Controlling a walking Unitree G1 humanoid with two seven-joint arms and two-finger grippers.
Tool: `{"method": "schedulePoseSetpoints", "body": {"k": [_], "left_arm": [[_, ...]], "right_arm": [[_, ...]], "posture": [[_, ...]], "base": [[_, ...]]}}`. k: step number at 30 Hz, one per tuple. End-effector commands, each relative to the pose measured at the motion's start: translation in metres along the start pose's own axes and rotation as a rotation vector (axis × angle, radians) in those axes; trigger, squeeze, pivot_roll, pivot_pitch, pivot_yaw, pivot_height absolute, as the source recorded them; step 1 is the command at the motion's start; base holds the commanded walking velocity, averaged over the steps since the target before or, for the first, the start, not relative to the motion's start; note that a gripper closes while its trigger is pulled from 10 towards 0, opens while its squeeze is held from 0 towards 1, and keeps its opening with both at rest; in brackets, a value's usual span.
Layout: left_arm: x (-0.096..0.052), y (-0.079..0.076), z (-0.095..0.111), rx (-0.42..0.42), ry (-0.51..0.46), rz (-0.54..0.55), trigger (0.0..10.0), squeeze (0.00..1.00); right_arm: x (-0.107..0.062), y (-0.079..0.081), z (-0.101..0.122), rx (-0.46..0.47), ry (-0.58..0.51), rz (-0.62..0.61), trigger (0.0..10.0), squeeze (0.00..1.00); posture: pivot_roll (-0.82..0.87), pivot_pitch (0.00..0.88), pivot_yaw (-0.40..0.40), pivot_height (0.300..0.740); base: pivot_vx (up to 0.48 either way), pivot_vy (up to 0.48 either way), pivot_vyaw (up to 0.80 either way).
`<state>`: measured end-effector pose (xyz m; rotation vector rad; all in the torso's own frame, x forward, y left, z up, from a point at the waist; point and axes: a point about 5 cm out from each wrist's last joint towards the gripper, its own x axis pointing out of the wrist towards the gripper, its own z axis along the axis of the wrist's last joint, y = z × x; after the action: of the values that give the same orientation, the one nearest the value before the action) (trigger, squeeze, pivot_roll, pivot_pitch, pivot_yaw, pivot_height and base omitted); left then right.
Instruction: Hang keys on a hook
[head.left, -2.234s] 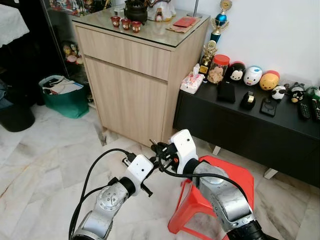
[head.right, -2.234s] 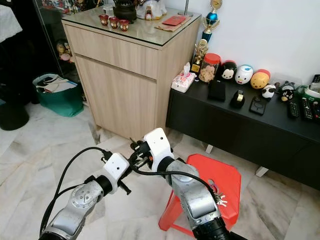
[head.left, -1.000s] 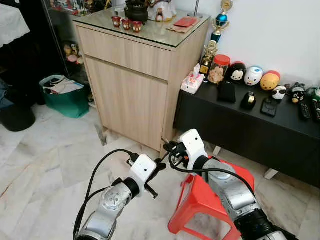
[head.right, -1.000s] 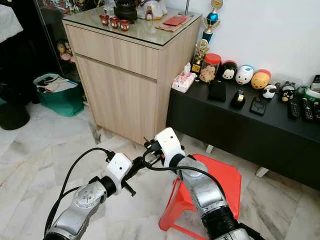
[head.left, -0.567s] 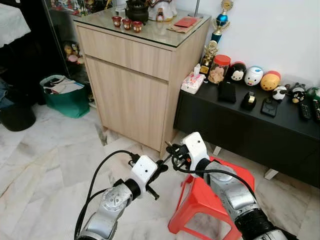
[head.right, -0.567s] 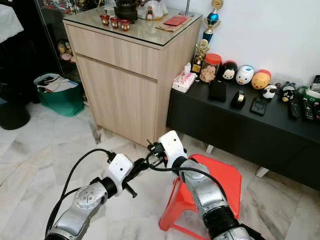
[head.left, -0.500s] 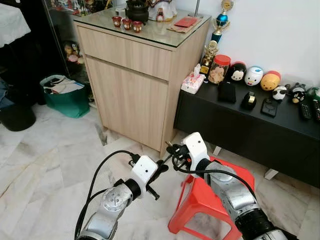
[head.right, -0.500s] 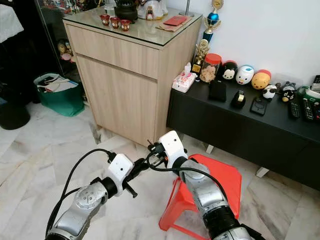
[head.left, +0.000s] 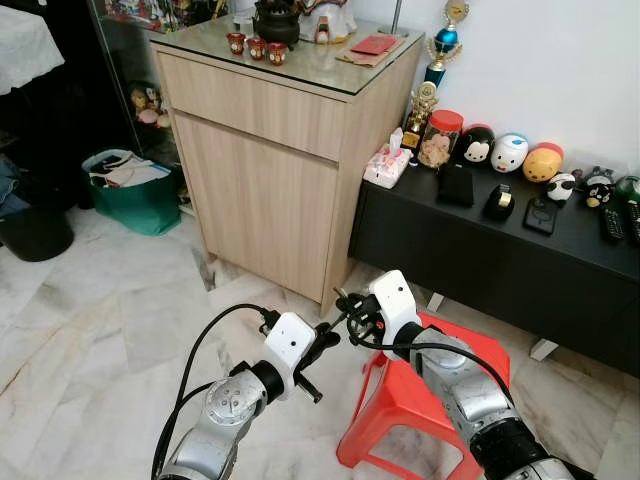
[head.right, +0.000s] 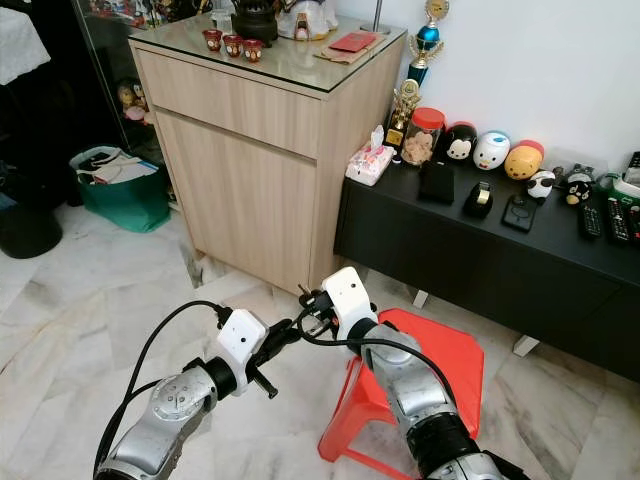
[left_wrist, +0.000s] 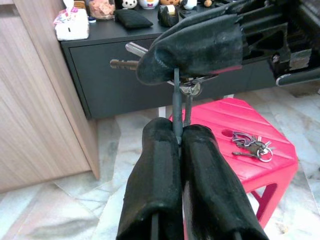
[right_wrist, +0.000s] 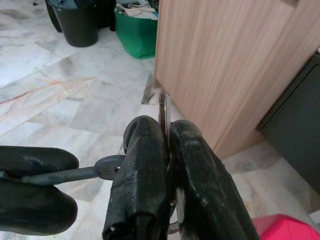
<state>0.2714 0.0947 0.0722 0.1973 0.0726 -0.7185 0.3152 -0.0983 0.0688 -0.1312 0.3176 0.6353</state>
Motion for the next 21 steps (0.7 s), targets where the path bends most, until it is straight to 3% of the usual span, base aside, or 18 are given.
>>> {"method": "schedulePoseSetpoints", "body": {"k": [1,20,21], "left_arm": [[-0.0076,0.0195,0.0188,-0.002,-0.107,0.086,0.0,0.00],[-0.0065,0.0236,0.0210,0.011,-0.112,0.113,0.0,0.00],[-0.0066,0.0234,0.0205,0.015,-0.108,0.111,0.0,0.00]], "right_arm": [[-0.0267,-0.0381,-0.0424,0.057,0.181,-0.172,10.0,0.00],[-0.0263,-0.0386,-0.0464,0.063,0.177,-0.186,10.0,0.00],[-0.0262,-0.0389,-0.0460,0.067,0.171,-0.192,10.0,1.00]], "posture": [[0.06,0.000,-0.092,0.740],[0.06,0.000,-0.092,0.740],[0.06,0.000,-0.092,0.740]], "base": [[0.000,0.000,0.00],[0.000,0.000,0.00],[0.000,0.000,0.00]]}}
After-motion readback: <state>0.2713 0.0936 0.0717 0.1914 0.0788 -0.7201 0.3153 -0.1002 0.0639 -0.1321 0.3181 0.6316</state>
